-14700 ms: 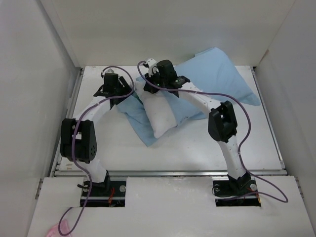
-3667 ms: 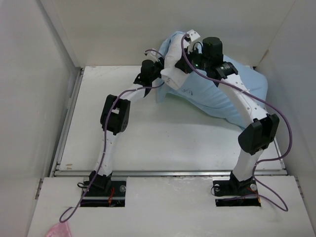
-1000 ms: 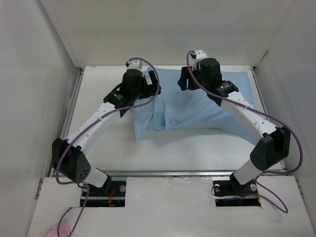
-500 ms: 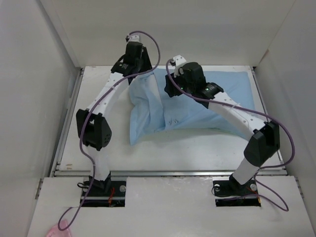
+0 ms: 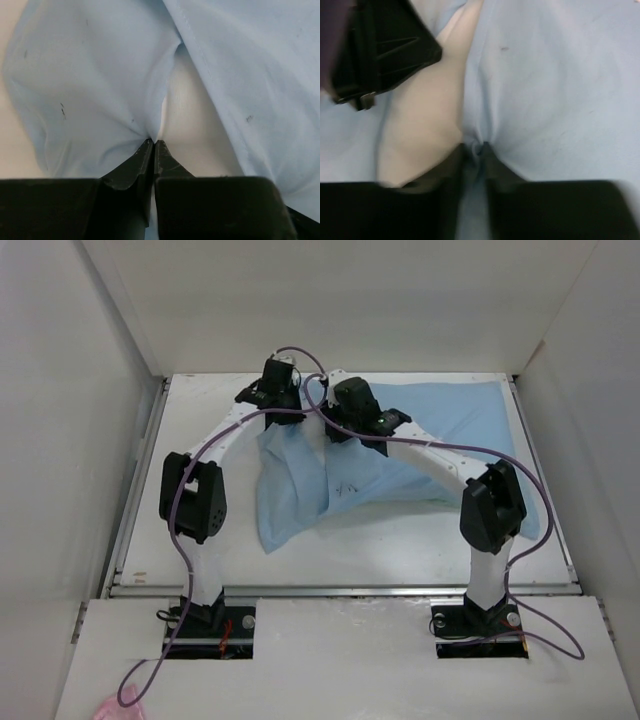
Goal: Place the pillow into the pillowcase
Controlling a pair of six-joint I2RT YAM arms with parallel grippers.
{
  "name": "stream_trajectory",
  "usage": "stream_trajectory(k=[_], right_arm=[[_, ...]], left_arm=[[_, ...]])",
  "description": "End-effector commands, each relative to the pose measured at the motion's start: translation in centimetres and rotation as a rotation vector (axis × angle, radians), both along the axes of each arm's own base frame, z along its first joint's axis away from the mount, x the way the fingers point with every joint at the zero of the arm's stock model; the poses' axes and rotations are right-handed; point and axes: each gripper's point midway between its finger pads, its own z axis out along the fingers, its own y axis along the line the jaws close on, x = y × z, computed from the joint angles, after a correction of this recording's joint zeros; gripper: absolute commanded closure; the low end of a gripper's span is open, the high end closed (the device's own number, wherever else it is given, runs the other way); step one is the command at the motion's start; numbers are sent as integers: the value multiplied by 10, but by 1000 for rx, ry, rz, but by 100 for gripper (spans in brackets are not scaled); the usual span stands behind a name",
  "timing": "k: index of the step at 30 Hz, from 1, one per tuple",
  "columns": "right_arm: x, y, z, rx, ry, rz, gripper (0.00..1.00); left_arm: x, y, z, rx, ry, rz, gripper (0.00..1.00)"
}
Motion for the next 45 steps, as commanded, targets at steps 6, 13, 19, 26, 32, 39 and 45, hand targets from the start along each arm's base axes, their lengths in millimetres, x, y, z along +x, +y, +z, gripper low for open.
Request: stream_trajectory(k=[6,13,19,26,32,39,45], right_arm=[[15,-25,25,-28,-78,-187,100],[-8,-15,78,105,-157,-62,100],[-30,-9,118,233,-178,100,100],[-23,-19,108,260,-130,81,100],[-17,-18,92,251,-99,85,100],[-19,-13,84,259,-70,105,100],[-21,-10,84,267,-63,124,100]], left_arm=[[-2,-2,109,-81,-242,-24,100],[-16,-51,171,-263,-364,-242,100],[-7,-95,155,-393,-288,-367,100],[5,-36,133,-174,-257,-67,89],[-6,16,124,-26,-262,137,10],[-25,13,70,3,-135,116,34],[-13,-9,44,35,-80,49,58]])
